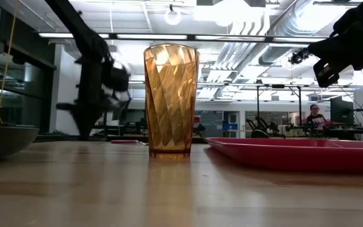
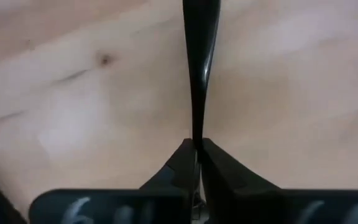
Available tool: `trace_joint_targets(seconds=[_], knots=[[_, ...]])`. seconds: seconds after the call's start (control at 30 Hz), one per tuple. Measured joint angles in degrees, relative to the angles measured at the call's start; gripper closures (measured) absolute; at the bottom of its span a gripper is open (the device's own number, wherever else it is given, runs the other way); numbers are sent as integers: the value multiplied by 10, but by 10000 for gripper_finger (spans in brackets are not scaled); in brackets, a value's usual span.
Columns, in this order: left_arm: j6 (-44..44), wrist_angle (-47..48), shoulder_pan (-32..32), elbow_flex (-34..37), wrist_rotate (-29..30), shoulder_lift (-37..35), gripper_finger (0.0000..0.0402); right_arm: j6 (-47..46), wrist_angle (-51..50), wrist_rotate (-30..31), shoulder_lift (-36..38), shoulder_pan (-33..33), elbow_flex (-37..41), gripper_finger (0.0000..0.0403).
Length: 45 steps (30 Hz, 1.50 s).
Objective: Pick and place plate/cup/fork/spoon on tray
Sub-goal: Put the black spoon on the red serving tray
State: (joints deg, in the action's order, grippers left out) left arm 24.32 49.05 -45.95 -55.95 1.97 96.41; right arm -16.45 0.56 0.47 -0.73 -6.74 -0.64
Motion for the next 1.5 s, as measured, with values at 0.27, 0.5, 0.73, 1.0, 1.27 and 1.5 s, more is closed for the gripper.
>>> trace_joint_targets(seconds=[0.27, 0.5, 0.73, 1.0, 1.27, 1.5], knots=[[24, 29, 3, -8, -4, -138, 398, 0, 0, 0, 0, 0, 0, 402], [46, 29, 70, -62, -29, -221, 400, 0, 0, 0, 0, 0, 0, 402], [11, 3, 178, -295, -15, -110, 401, 0, 0, 0, 0, 0, 0, 402], [-125, -42, 248, -575, -44, 128, 401, 0, 0, -1, 0, 0, 0, 402], [-222, -113, 280, -710, -126, 321, 401, 0, 0, 0, 0, 0, 0, 402], [-349, -136, 289, -718, -98, 422, 401, 0, 0, -1, 0, 0, 0, 402]])
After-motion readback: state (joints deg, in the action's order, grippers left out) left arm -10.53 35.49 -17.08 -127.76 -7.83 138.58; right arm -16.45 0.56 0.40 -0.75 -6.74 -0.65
